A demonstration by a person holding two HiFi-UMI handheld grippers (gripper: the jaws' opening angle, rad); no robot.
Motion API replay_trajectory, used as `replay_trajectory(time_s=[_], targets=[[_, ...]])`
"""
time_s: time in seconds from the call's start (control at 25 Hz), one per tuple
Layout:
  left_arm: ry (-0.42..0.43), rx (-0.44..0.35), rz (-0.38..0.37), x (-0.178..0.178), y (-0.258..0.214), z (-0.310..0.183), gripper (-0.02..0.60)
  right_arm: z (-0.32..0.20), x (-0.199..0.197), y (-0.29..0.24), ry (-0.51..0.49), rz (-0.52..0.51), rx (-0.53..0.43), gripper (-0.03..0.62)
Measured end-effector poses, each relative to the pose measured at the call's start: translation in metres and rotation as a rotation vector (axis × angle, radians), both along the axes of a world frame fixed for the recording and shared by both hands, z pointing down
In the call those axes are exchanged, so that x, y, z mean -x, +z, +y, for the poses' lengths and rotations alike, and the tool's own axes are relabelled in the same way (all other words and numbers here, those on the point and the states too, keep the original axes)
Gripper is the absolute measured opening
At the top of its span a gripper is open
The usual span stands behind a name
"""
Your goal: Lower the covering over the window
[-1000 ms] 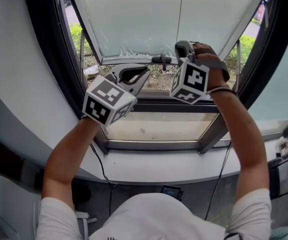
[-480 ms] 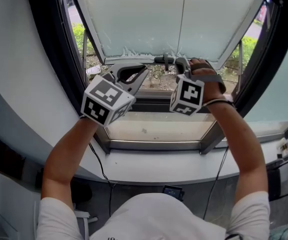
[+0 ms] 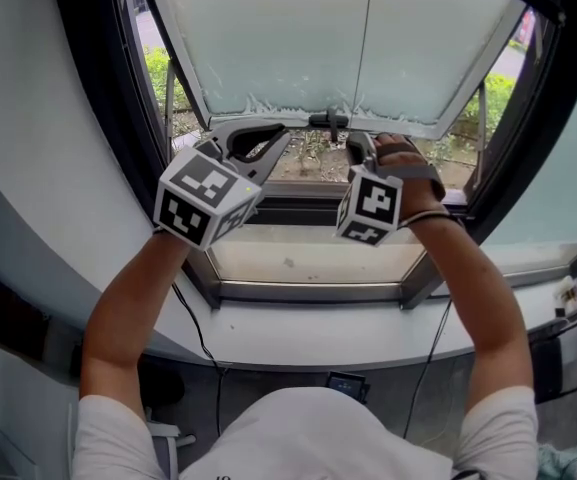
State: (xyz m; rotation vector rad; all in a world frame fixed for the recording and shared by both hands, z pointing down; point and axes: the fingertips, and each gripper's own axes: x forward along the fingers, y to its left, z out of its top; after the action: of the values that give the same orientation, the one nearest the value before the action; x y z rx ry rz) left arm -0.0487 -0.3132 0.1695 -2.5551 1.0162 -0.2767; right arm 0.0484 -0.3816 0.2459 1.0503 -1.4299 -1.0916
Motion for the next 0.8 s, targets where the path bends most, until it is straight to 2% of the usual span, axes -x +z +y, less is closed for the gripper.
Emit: replay_trajectory(time_s=[0.12, 0.24, 0.68, 0.8], targets=[[-0.010, -0.018, 0.002, 0.003, -0.006, -0.001, 0.018, 0.002, 0.001, 0.012, -0.001, 0.006, 0.023, 0.023], [-0.044, -0.069, -0.022, 0.009, -0.016, -0.005, 0.025, 0.003, 0.000, 0.032, 0.004, 0.029, 0.061, 0.023], [-0.155, -0.254, -0.198, 0.035, -0.060, -0.019, 0.144, 0.004, -0.002, 0.069, 0.020, 0.039, 0.129, 0.023], [-0.204, -0.302, -0.257, 0.046, -0.079, -0.027, 0.157, 0.005, -0.001, 0.073, 0.018, 0.035, 0.134, 0.023]])
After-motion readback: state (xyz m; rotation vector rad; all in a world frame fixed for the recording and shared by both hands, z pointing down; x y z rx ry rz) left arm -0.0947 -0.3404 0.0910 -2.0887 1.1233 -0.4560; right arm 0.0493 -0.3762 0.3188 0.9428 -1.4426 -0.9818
